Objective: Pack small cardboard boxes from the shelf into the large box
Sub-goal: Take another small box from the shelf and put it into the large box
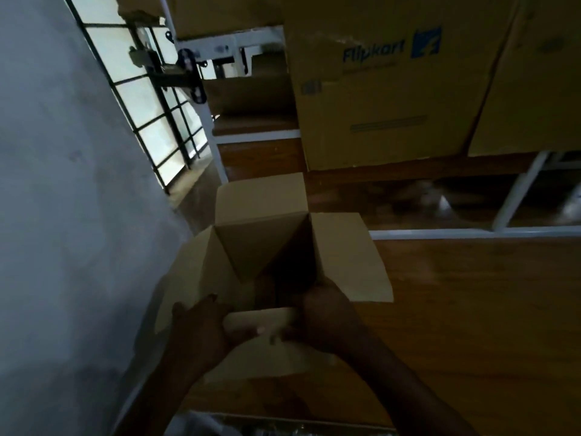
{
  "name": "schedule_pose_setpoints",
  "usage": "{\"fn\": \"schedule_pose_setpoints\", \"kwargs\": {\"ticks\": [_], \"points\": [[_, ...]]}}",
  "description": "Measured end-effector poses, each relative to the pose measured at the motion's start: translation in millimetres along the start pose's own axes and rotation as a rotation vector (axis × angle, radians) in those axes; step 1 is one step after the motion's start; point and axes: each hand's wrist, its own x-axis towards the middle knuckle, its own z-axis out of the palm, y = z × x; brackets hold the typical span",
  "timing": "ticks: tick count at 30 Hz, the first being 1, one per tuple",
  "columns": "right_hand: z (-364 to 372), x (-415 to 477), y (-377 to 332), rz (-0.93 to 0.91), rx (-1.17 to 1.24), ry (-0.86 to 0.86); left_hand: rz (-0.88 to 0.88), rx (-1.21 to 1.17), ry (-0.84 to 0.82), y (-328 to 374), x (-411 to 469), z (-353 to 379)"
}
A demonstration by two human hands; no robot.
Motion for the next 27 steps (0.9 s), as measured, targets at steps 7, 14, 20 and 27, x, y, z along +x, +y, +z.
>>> {"fn": "schedule_pose_setpoints", "kwargs": {"ticks": [7,14,20,27], "points": [[-5,4,-14,0.1,-0.075,-0.1,0.245,-0.027,0.205,-15,4,19],[-30,-18,-15,0.165,-0.019,-0.068,0.387,-0.156,0.573,7,9,3],[-129,-64,4,0.198,-0.122,0.109,0.485,-0.109,0.754,67,1,-77],[-233,-169,43,0.236,-0.237,0.332,0.636,-0.071,0.81,189,-22,-173]]}}
